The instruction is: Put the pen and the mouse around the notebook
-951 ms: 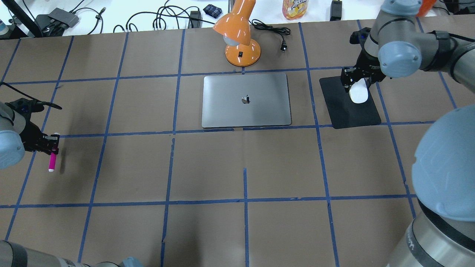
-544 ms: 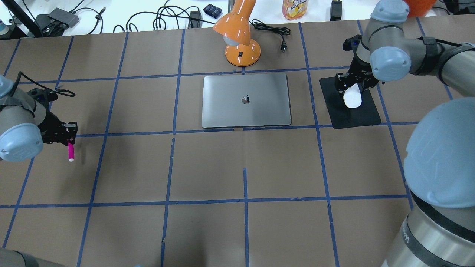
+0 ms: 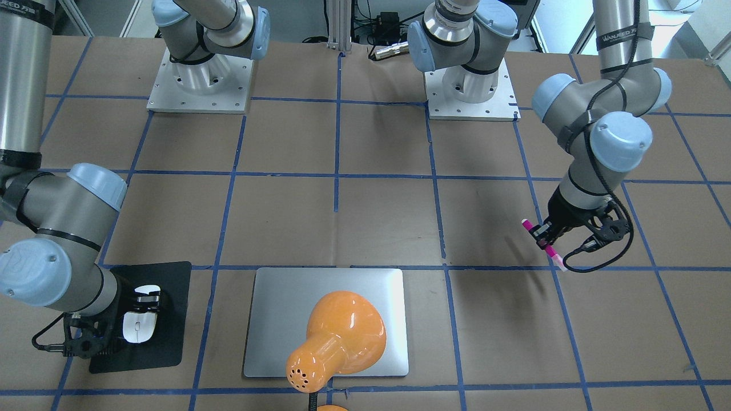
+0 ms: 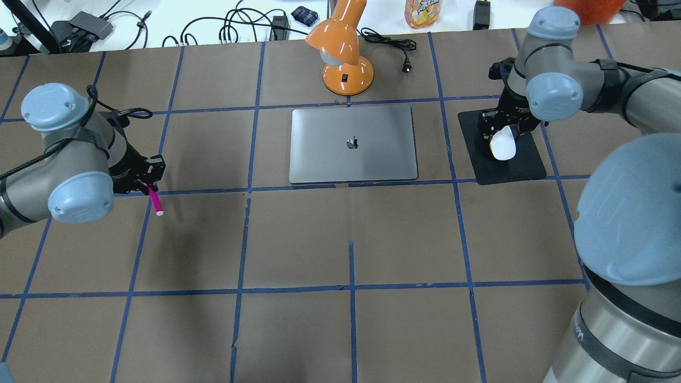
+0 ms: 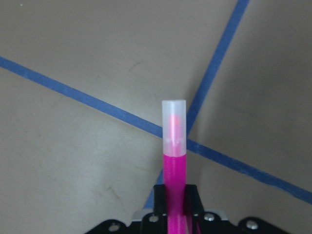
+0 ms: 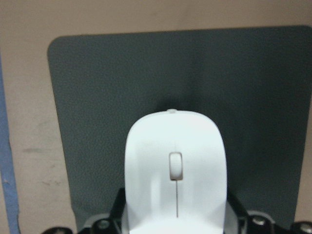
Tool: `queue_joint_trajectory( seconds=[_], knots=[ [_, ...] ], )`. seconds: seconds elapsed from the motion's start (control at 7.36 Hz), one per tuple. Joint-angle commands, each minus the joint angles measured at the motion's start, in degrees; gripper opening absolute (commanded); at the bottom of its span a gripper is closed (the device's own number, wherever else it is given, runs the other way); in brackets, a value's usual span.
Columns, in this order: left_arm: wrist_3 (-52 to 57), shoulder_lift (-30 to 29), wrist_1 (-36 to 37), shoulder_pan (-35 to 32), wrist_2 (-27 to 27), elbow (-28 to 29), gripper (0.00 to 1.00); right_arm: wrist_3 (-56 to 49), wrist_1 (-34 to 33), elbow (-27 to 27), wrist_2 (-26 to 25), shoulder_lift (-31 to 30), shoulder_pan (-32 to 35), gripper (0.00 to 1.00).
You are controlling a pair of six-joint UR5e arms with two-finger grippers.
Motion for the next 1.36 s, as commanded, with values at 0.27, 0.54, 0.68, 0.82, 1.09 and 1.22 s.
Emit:
queue_joint_trajectory(
  seconds=[0.27,0.54,0.68,0.82,1.09,1.22],
  knots=[
    [-33.0,1.0,-0.5,-16.2,-1.4,0.0,0.0,0.4,1.7,-0.1,-0.5,-2.4,-0.5,1.0],
    [-55.5,-0.6,0.6,-25.5,-1.1,0.6,0.0,0.4,11.2,-0.6,-0.4,-11.0,-0.3,1.0],
    [-60.4,-0.8,0.6,-28.3,-1.6,0.7,0.0,1.3,16.4,-1.0,-0.4,-15.5,-0.2,1.0],
    [-66.8,-1.1,0.6,-29.8,-1.9,0.8,0.0,3.9,19.6,-0.9,-0.4,-19.4,0.2,1.0],
    [-76.4,-3.4,3.1,-33.5,-4.7,2.1,0.0,6.8,24.3,-0.9,0.0,-27.0,4.8,1.0],
    [-81.7,-4.8,3.4,-35.2,-4.8,4.2,0.0,10.4,24.5,-1.1,0.1,-30.1,7.2,1.0]
  ],
)
